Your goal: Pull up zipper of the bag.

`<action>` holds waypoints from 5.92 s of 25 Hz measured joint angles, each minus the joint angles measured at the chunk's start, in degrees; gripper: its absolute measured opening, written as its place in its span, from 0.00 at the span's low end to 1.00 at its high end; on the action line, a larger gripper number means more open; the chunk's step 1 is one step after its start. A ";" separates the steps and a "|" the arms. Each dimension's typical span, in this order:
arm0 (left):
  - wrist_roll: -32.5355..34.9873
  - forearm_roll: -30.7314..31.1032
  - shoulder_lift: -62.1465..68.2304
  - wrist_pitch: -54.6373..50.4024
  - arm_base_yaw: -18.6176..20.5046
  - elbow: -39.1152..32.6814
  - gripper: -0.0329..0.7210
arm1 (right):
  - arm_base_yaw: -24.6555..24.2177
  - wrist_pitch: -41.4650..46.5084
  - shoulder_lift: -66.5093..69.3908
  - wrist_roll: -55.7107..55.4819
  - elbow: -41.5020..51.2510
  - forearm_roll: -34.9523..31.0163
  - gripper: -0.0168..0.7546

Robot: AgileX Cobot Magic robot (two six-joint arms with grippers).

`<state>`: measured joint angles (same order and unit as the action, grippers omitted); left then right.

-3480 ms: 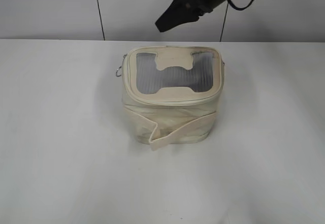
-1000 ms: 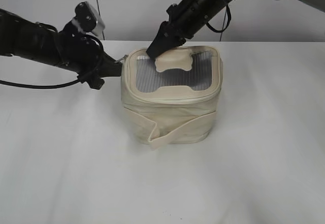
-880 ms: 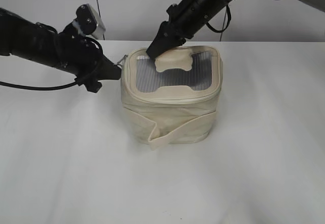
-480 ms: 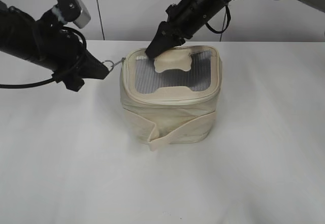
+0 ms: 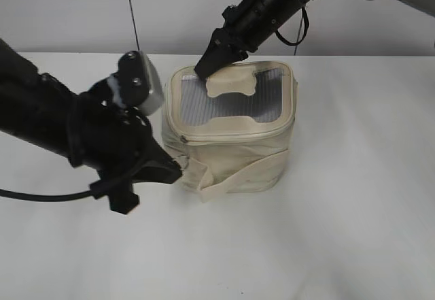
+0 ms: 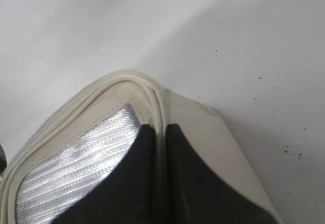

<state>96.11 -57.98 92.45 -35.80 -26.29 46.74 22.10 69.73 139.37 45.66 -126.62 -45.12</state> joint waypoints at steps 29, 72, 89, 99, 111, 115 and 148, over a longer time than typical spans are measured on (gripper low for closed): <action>-15.58 -12.55 -3.55 -7.83 7.46 13.50 0.63 | -17.27 -1.57 -15.32 -12.11 14.08 1.93 0.48; -35.50 8.23 45.62 -32.27 0.53 76.87 0.11 | -14.38 -36.62 -30.18 80.59 77.26 -59.43 0.56; -35.86 8.94 45.62 -32.03 0.66 76.96 0.11 | -12.54 -37.44 -22.79 72.16 67.94 -56.66 0.04; -38.83 8.82 45.62 -31.79 0.42 77.04 0.11 | -12.98 -41.60 -40.02 64.65 86.71 -56.21 0.03; -47.02 9.04 45.62 -31.34 -0.67 77.04 0.10 | 1.63 -43.69 -51.23 54.40 96.31 -58.92 0.03; -50.00 9.63 45.62 -30.63 -0.92 77.04 0.10 | 8.36 -45.46 -46.07 52.37 91.64 -60.79 0.03; -67.33 27.55 15.43 -27.67 1.76 60.94 0.41 | -8.09 -19.94 -75.37 -20.88 88.04 10.65 0.69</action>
<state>28.78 -30.43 107.88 -63.47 -24.53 107.67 14.01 49.79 64.00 24.78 -38.59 -34.47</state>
